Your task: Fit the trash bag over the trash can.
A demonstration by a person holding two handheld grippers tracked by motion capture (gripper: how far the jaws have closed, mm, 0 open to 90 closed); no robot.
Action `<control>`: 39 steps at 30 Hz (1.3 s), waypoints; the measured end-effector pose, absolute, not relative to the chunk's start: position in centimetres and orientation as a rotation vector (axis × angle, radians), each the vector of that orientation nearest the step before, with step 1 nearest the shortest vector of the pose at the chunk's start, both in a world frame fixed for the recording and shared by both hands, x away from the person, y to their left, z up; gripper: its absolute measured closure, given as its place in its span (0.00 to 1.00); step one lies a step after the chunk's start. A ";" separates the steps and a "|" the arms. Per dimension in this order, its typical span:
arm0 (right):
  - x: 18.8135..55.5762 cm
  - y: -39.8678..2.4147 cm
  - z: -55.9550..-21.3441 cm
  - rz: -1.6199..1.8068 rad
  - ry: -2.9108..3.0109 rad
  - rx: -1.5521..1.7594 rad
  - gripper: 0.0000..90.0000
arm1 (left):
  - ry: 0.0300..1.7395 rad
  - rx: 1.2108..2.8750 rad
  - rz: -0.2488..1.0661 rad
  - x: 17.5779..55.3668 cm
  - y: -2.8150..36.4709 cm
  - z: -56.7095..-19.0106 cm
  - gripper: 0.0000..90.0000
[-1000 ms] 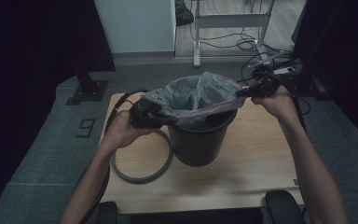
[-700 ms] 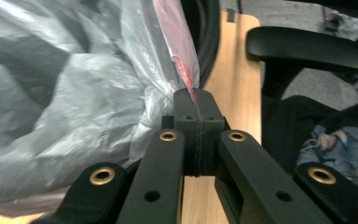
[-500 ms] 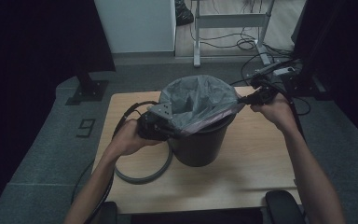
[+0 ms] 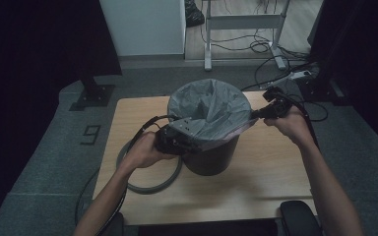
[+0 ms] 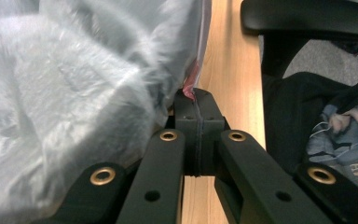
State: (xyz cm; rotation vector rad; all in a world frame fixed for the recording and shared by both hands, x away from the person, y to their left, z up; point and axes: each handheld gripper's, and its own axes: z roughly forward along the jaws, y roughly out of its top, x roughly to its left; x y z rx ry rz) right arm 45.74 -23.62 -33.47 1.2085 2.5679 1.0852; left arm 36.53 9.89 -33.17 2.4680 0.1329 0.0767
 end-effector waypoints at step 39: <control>45.6 -22.7 -26.6 1.093 2.555 0.895 0.16 | 0.682 2.297 0.297 38.7 22.1 -39.0 0.00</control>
